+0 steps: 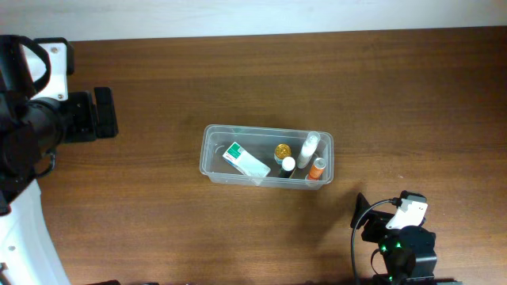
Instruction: Pack container
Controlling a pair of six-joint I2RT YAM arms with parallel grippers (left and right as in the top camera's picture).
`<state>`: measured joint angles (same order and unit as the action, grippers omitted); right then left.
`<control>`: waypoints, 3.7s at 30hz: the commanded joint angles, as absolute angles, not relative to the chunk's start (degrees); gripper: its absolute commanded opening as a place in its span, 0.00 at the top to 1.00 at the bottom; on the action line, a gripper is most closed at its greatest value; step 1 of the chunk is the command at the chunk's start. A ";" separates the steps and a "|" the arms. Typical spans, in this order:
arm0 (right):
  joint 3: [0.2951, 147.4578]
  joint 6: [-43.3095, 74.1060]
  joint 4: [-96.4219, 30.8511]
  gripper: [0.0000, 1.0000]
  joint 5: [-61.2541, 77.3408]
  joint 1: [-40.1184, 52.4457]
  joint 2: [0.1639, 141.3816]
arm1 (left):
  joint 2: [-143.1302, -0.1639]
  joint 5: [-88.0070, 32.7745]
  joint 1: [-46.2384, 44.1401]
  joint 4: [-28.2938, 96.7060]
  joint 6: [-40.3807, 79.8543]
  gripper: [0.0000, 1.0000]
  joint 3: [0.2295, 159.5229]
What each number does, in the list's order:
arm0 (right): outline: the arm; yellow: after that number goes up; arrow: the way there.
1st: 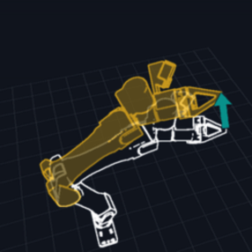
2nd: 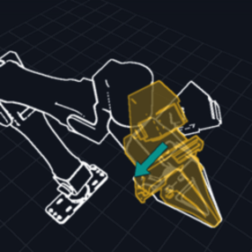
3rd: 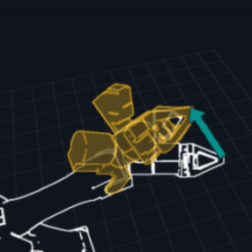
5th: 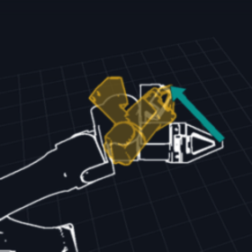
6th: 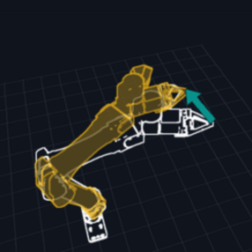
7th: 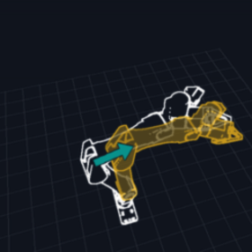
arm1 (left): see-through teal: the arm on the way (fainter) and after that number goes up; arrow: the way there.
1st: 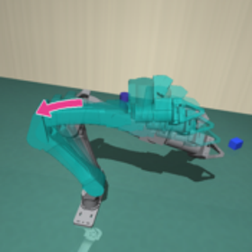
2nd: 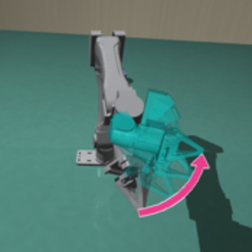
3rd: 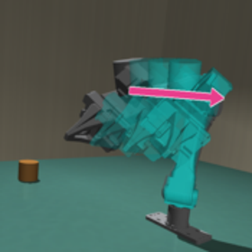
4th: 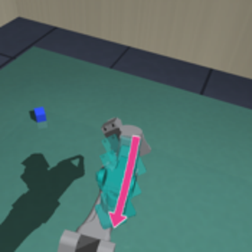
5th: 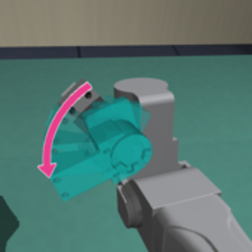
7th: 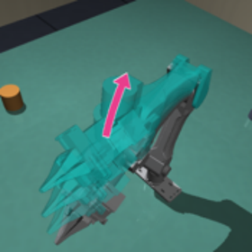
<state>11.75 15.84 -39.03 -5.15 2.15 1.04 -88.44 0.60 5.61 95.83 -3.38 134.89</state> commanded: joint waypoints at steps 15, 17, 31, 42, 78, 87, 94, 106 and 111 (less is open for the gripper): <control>11.18 15.25 -39.07 0.02 -5.85 2.61 0.36 | -87.50 1.19 5.85 89.52 -7.62 0.00 130.63; 11.18 15.25 -39.09 0.02 -5.85 2.61 0.36 | -85.12 -2.20 5.85 83.68 -10.81 0.00 125.03; 11.18 15.25 -39.09 0.02 -5.82 2.61 0.36 | -55.70 -8.38 5.85 40.42 -12.53 0.00 60.84; 11.18 15.25 -39.09 0.02 -5.85 2.61 0.36 | -30.87 -14.44 5.85 19.22 -12.51 0.00 25.50; 11.18 15.25 -39.09 0.02 -5.85 2.61 0.36 | -4.16 -16.78 5.80 16.53 -12.32 0.00 5.32; 11.18 15.25 -39.09 0.02 -5.85 2.61 0.36 | -4.16 -16.78 5.80 16.53 -12.32 0.00 5.32; 11.18 15.25 -39.09 0.02 -5.85 2.61 0.36 | -4.16 -16.78 5.80 16.53 -12.32 0.00 5.32; 11.18 15.25 -39.09 0.02 -5.82 2.61 0.36 | -4.16 -16.78 5.80 16.53 -12.32 0.00 5.32; 11.18 15.25 -39.09 0.01 -5.82 2.61 0.36 | -4.16 -16.78 5.80 16.53 -12.32 0.00 5.32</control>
